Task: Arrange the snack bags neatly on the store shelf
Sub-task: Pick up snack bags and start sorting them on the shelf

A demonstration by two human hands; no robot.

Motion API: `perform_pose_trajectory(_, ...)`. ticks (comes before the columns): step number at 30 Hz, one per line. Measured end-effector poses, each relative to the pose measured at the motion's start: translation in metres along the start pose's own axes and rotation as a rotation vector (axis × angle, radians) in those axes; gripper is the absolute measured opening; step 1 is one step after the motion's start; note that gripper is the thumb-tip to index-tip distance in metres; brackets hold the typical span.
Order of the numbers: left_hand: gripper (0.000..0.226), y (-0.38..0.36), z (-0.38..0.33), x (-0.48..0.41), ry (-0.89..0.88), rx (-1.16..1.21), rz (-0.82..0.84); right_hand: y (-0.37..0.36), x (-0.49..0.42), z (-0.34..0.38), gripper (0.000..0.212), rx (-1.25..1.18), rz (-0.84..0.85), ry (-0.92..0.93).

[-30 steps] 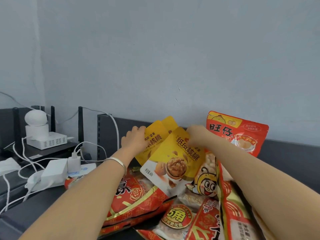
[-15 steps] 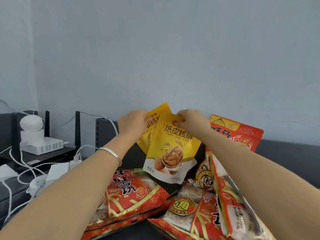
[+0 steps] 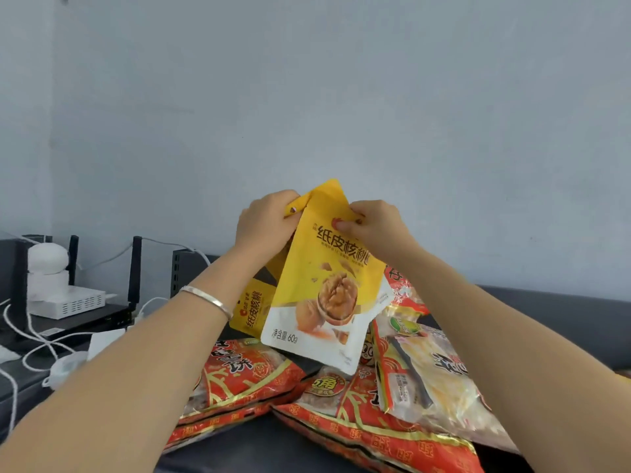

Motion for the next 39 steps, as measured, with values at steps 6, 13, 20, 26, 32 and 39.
perform_pose_trajectory(6, 0.046, -0.009, -0.003, 0.022, 0.486, 0.600, -0.146, 0.072, 0.018, -0.017, 0.038, -0.032, -0.104, -0.044)
perform_pose_trajectory(13, 0.007, -0.103, -0.099, 0.076, 0.773, 0.982, 0.265, 0.167, 0.069, -0.076, 0.042, 0.051, -0.158, -0.136)
perform_pose_trajectory(20, 0.017, -0.167, -0.257, 0.092, 0.513, 0.901, 0.166, 0.301, 0.150, -0.165, 0.029, 0.185, -0.191, -0.254)
perform_pose_trajectory(26, 0.022, -0.245, -0.381, 0.140, 0.468, 0.932, 0.246, 0.401, 0.228, -0.244, 0.023, 0.385, -0.243, -0.396)
perform_pose_trajectory(32, 0.020, -0.318, -0.469, 0.162, 0.457, 1.024, 0.342, 0.481, 0.273, -0.313, 0.023, 0.489, -0.297, -0.507)
perform_pose_trajectory(39, 0.020, -0.407, -0.529, 0.152, 0.463, 1.069, 0.341, 0.536, 0.277, -0.391, 0.023, 0.555, -0.324, -0.501)
Point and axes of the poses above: each hand's wrist, its own x-axis away from the middle knuckle, its own y-axis out of the back of the hand, z = x × y, the point moved 8 cm from there along -x, towards the middle knuckle, and after that the axes turned 6 degrees about -z, right-handed, at the moved point
